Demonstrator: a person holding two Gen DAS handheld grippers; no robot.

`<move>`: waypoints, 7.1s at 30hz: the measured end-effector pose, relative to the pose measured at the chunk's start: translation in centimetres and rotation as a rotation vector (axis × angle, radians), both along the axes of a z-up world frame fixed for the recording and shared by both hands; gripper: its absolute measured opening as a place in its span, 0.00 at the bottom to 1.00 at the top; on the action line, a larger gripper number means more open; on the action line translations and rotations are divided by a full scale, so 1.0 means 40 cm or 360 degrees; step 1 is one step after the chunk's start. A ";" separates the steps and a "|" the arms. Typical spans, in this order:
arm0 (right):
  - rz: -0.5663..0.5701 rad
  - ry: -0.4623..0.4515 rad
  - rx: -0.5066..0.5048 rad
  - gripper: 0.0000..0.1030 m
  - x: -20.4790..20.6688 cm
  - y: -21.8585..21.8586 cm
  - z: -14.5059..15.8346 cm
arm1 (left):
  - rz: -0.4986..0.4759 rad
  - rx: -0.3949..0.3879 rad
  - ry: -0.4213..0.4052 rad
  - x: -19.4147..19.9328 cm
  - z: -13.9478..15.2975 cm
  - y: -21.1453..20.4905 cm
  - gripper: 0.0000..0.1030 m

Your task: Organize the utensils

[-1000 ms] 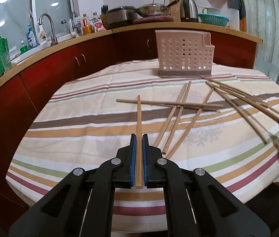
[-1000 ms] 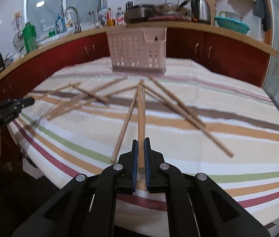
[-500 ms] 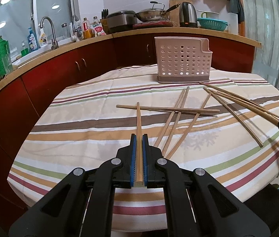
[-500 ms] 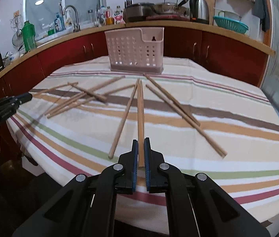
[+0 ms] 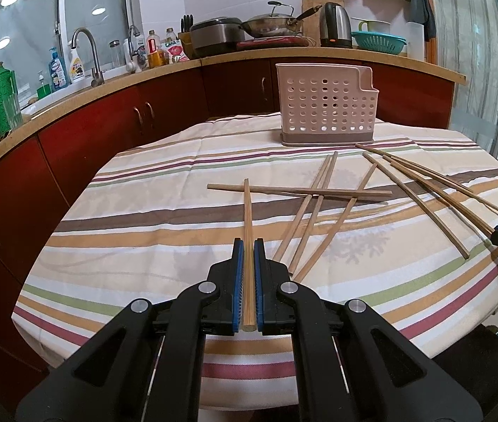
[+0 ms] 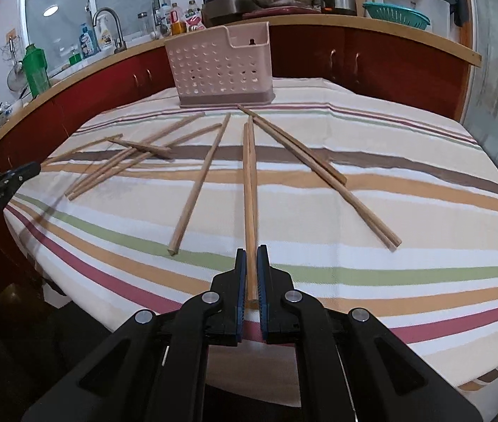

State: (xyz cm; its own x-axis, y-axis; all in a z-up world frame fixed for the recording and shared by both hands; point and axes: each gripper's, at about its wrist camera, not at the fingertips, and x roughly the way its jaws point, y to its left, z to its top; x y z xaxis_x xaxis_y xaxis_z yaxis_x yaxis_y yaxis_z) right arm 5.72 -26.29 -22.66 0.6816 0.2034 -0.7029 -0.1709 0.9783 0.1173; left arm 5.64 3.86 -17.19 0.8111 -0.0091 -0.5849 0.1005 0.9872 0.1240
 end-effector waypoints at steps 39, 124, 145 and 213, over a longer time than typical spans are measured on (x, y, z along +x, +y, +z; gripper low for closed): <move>0.0043 -0.0017 -0.0049 0.11 -0.051 0.013 -0.023 | 0.0003 -0.0007 0.0019 -0.002 -0.017 0.010 0.06; 0.0150 -0.0478 0.0142 0.06 0.515 -0.020 0.535 | -0.0337 -0.0281 -0.0529 0.516 0.515 -0.152 0.06; 0.0032 -0.0428 0.0197 0.44 0.604 -0.049 0.447 | -0.0222 -0.0307 -0.0193 0.673 0.316 -0.152 0.62; -0.0173 -0.0200 0.0049 0.49 0.008 -0.018 -0.047 | -0.0311 -0.0141 0.0199 0.078 -0.135 -0.112 0.22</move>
State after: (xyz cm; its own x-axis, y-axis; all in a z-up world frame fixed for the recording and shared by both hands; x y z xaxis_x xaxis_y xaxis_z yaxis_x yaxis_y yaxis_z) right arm 6.04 -27.01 -24.55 0.7828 0.1438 -0.6055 -0.0797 0.9881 0.1317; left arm 8.77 -0.62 -22.59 0.7101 -0.2143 -0.6706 0.2995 0.9540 0.0122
